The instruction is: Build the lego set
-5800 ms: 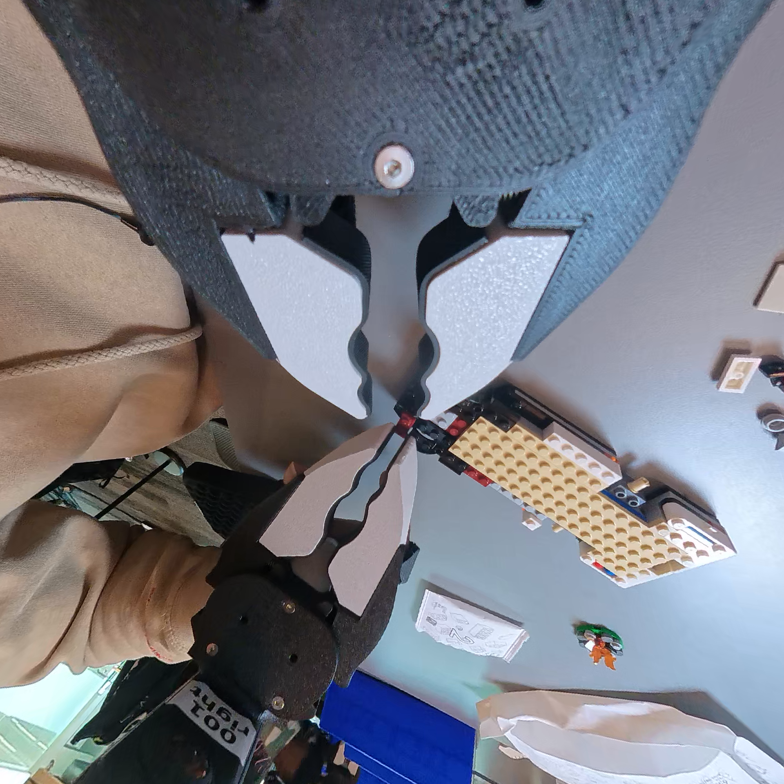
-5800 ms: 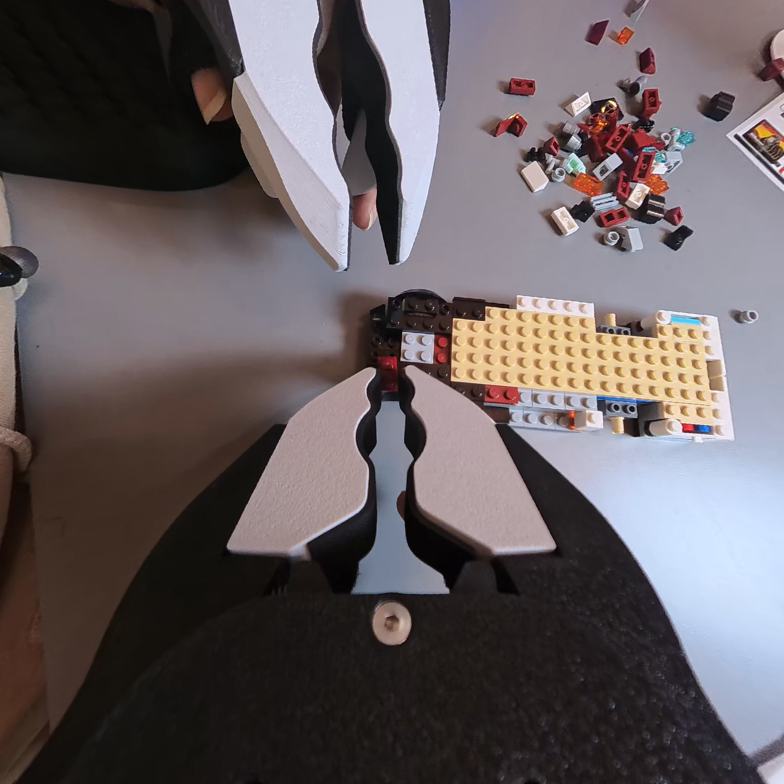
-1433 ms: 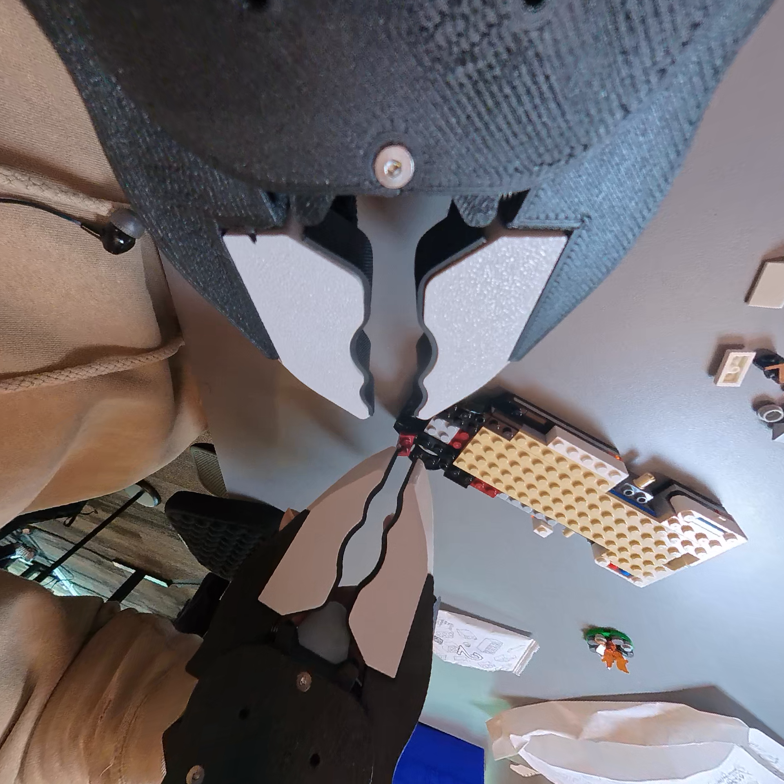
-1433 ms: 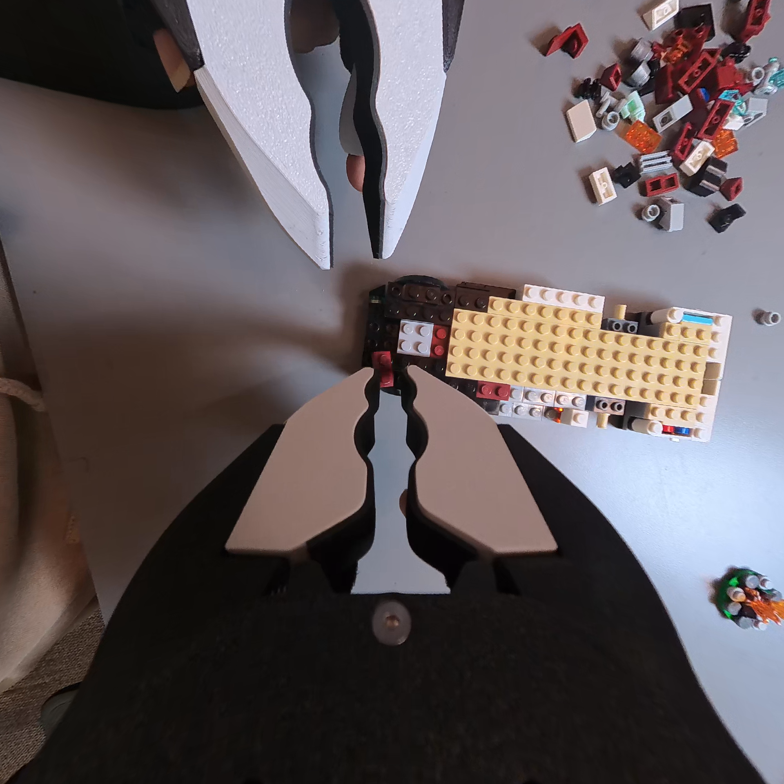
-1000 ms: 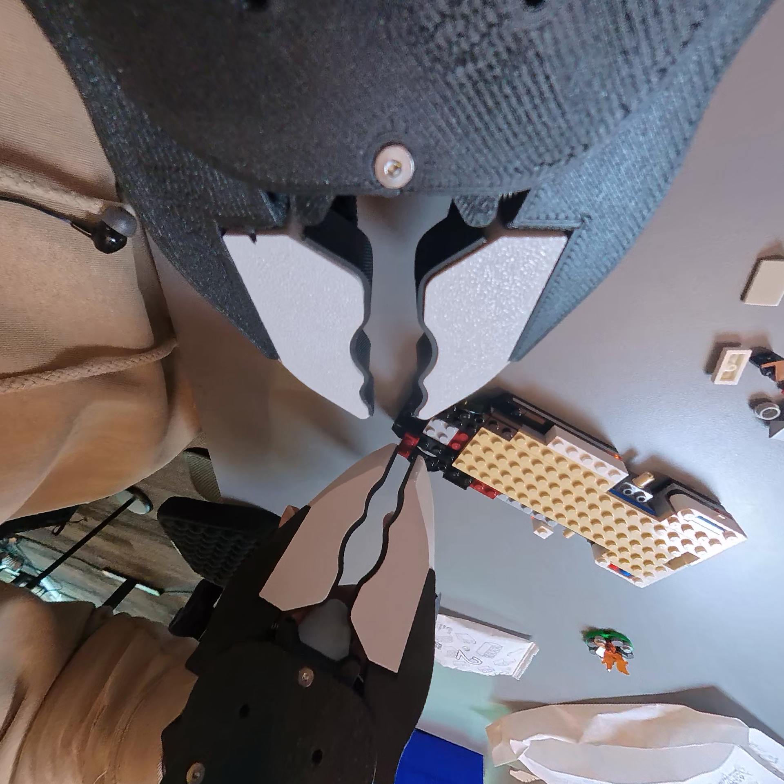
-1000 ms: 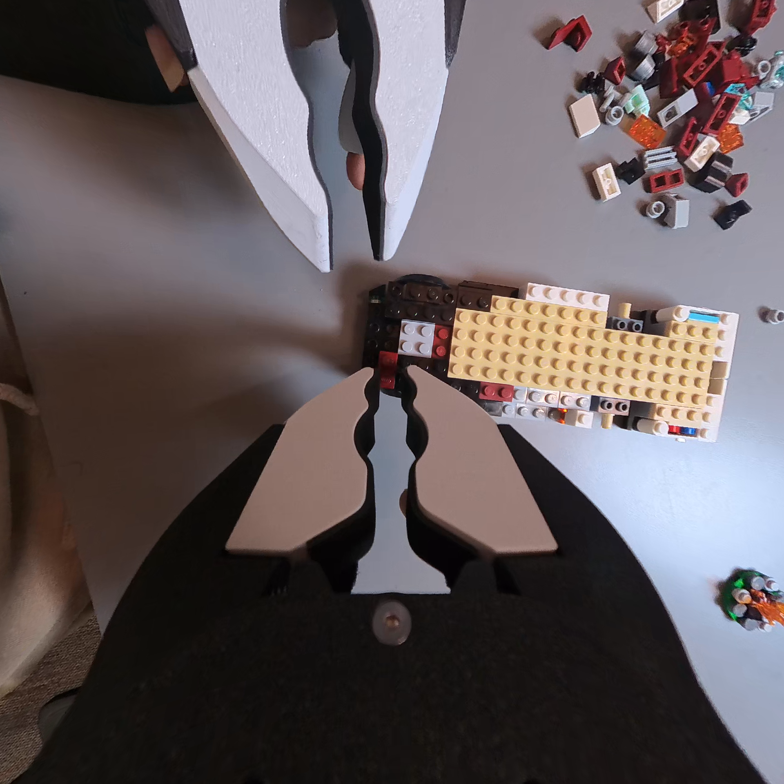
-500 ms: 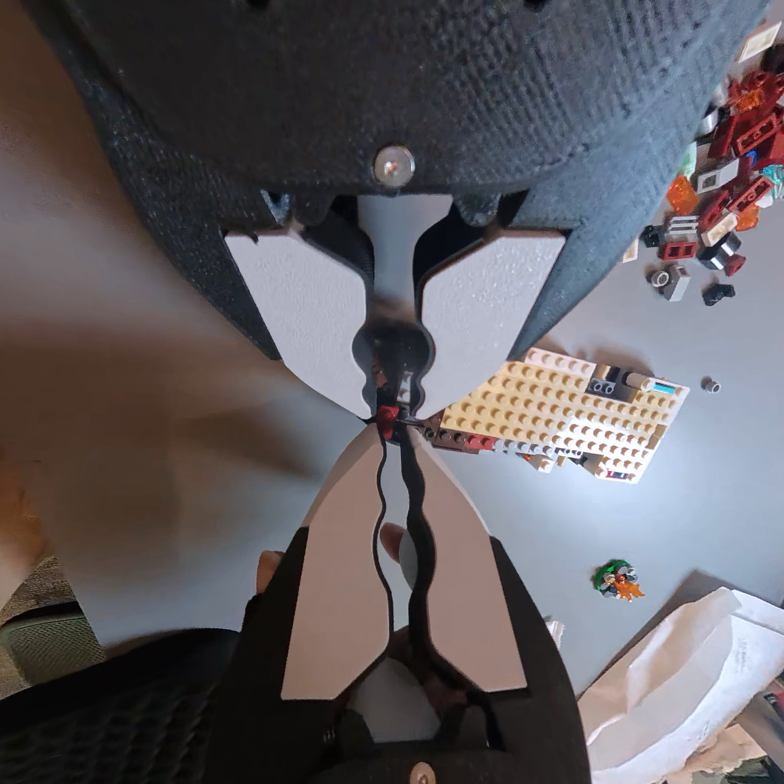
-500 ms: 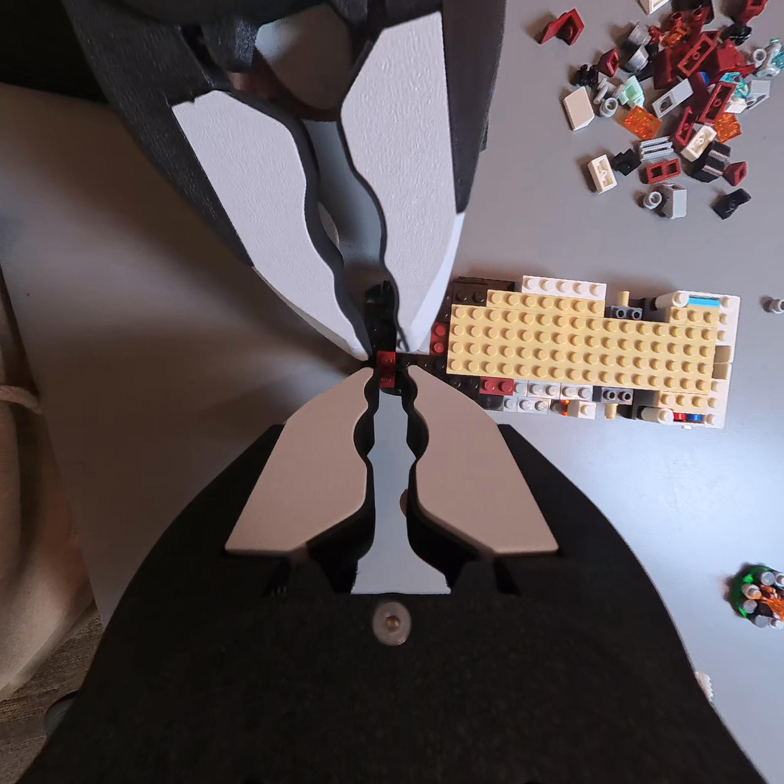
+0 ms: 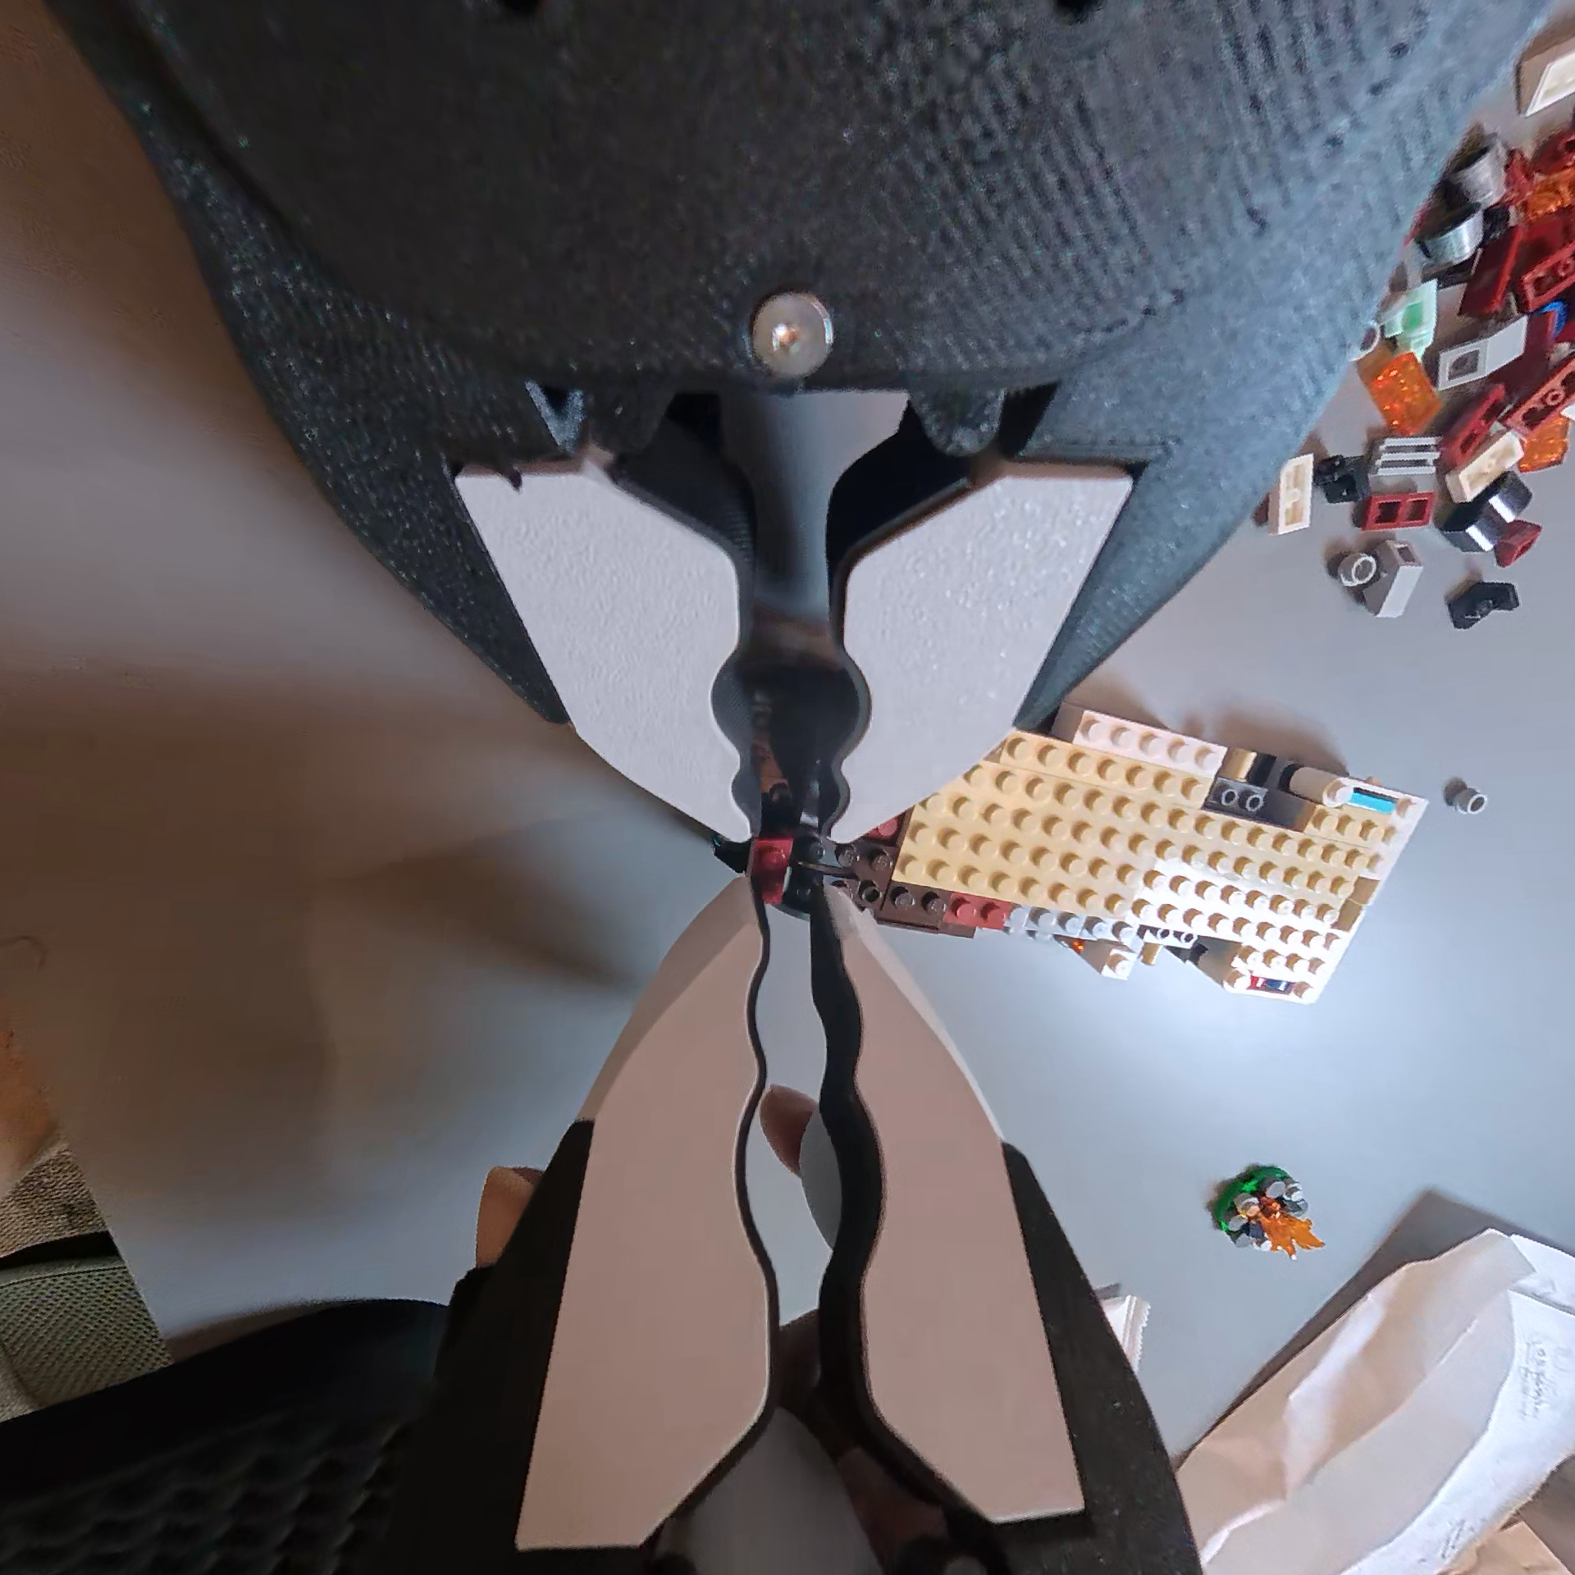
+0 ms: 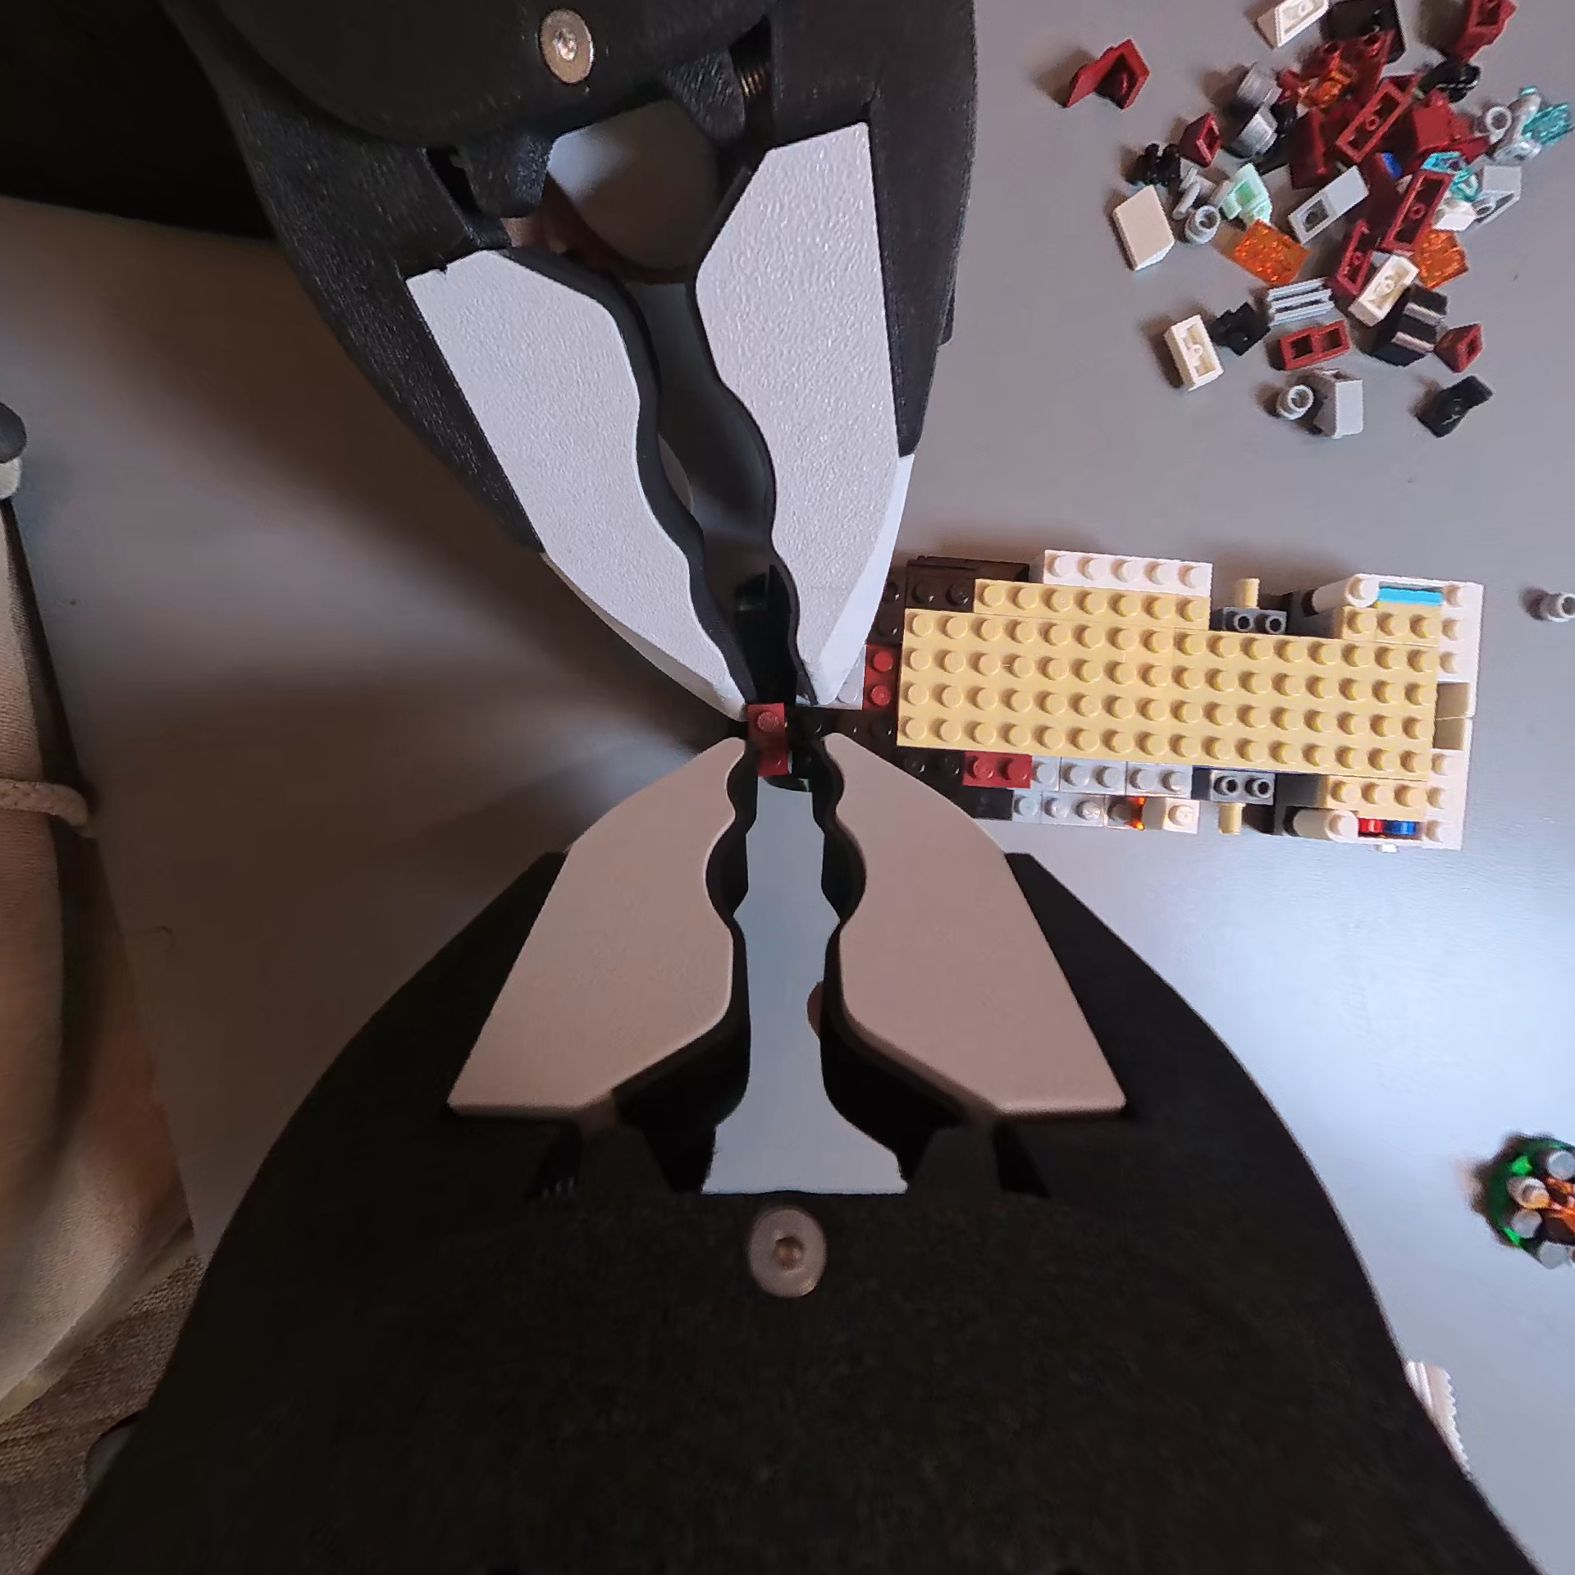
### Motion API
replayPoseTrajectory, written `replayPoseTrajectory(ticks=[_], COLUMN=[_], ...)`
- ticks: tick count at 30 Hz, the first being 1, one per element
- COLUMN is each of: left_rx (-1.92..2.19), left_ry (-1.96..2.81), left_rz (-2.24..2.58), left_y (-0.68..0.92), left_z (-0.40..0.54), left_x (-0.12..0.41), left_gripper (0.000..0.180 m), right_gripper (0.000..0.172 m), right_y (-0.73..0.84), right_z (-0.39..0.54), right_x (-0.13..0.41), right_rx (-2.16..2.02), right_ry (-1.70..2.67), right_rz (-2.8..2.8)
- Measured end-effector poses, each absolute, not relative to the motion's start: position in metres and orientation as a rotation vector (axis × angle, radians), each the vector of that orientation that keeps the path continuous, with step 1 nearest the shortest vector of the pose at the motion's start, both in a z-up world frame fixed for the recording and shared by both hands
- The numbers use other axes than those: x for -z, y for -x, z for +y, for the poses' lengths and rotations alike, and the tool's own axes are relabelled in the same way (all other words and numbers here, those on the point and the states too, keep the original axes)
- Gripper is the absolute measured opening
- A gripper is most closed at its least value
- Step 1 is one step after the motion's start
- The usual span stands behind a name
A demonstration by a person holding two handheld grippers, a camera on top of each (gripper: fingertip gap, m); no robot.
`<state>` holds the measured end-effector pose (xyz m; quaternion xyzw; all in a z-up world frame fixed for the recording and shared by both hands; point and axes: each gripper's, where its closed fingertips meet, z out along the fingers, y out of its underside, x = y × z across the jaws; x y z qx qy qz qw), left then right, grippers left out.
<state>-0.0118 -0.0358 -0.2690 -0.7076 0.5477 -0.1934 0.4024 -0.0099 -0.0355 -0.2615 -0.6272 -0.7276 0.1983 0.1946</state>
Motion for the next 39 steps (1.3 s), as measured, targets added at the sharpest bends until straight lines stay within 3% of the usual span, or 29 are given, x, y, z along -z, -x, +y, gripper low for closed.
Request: replayPoseTrajectory(ticks=[39], left_rx=[0.591], left_ry=[1.836], left_rz=[1.324], left_y=[0.010], left_z=[-0.032], left_x=[0.269], left_gripper=[0.015], right_gripper=[0.018], right_y=[0.009], right_z=[-0.020], right_x=[0.244], right_rx=[-0.615], right_ry=[1.689], right_rz=[-2.027])
